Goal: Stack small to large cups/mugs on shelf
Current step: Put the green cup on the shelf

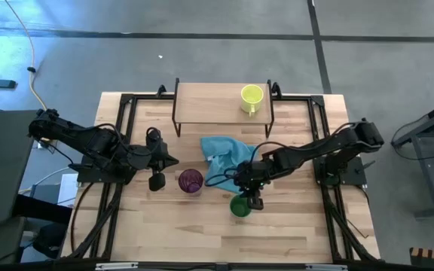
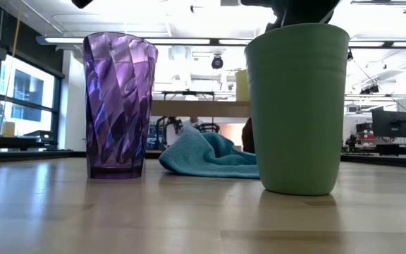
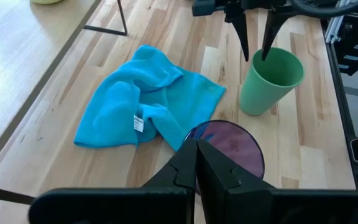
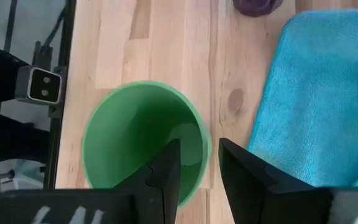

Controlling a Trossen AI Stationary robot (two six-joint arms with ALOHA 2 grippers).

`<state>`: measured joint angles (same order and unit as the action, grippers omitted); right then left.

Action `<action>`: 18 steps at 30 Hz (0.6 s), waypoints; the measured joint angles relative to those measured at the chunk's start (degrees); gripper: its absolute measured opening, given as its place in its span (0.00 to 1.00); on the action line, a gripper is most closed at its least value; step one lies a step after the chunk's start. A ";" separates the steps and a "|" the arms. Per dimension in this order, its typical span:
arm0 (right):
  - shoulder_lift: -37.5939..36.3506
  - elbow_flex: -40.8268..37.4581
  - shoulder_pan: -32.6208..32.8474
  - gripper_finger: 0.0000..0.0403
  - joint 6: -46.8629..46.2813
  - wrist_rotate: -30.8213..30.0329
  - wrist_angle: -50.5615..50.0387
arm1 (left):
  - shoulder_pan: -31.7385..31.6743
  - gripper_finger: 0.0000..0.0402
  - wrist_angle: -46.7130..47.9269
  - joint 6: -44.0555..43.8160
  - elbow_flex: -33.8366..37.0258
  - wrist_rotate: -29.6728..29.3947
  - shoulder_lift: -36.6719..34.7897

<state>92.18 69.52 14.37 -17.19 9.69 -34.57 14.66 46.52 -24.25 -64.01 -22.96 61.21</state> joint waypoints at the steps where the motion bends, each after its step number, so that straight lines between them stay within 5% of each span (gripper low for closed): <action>1: 0.06 0.00 0.00 0.25 -0.11 0.00 -0.39 | 0.00 0.00 0.00 0.02 0.00 0.00 0.00; 18: 1.25 -0.04 0.00 0.25 0.12 -0.12 -0.37 | 0.00 0.00 0.04 -0.02 0.00 0.02 0.00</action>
<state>93.43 69.47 14.37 -17.07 9.57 -34.94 14.66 46.57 -24.27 -64.01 -22.94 61.21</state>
